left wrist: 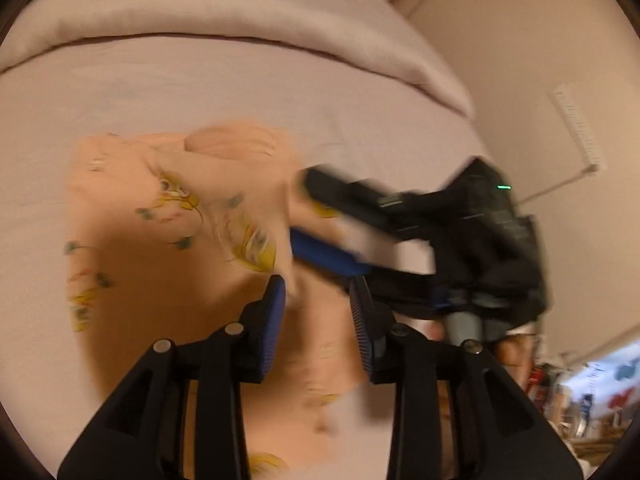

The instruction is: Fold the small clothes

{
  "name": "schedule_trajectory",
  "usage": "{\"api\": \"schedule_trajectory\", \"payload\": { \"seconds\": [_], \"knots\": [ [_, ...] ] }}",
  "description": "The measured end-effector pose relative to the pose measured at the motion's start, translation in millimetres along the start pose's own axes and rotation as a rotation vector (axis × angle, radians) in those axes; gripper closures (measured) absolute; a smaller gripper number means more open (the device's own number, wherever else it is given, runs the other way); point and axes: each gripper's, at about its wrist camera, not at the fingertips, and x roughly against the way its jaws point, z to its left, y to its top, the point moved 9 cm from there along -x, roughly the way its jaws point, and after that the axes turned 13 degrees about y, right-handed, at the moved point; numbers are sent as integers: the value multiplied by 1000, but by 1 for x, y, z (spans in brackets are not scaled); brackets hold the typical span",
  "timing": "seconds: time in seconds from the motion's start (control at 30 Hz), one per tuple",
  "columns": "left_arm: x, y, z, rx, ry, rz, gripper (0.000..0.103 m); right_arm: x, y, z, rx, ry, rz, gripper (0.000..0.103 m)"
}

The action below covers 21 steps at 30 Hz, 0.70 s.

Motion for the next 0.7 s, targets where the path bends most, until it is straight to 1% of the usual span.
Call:
{"api": "schedule_trajectory", "payload": {
  "seconds": [0.03,0.07,0.1,0.17,0.27,0.33,0.43,0.53,0.63,0.67,0.7],
  "knots": [
    [2,2,-4,-24,2,-18,64,0,-1,-2,2,-19,10,49],
    [5,5,-6,-46,26,-37,60,-2,-1,-2,5,-28,17,49],
    [8,7,-5,-58,45,-48,59,-2,0,-2,10,-43,24,49],
    [16,6,0,-48,32,-62,59,-7,1,-6,25,-96,35,49],
    [28,-2,28,15,48,-84,59,-11,2,-12,49,-144,50,49],
    [38,-13,54,70,67,-102,59,-11,1,-12,74,-163,58,49],
    [50,-36,94,148,107,-120,59,-22,1,-6,140,-205,79,49],
    [56,-67,131,218,149,-121,59,-32,3,-7,211,-282,97,49],
    [56,-89,147,269,157,-111,59,-47,5,-10,277,-352,113,49],
    [55,-95,150,290,149,-108,59,-51,5,-10,308,-373,124,50],
    [56,-100,149,308,138,-107,59,-55,5,-9,349,-398,133,59]
  ]
}}
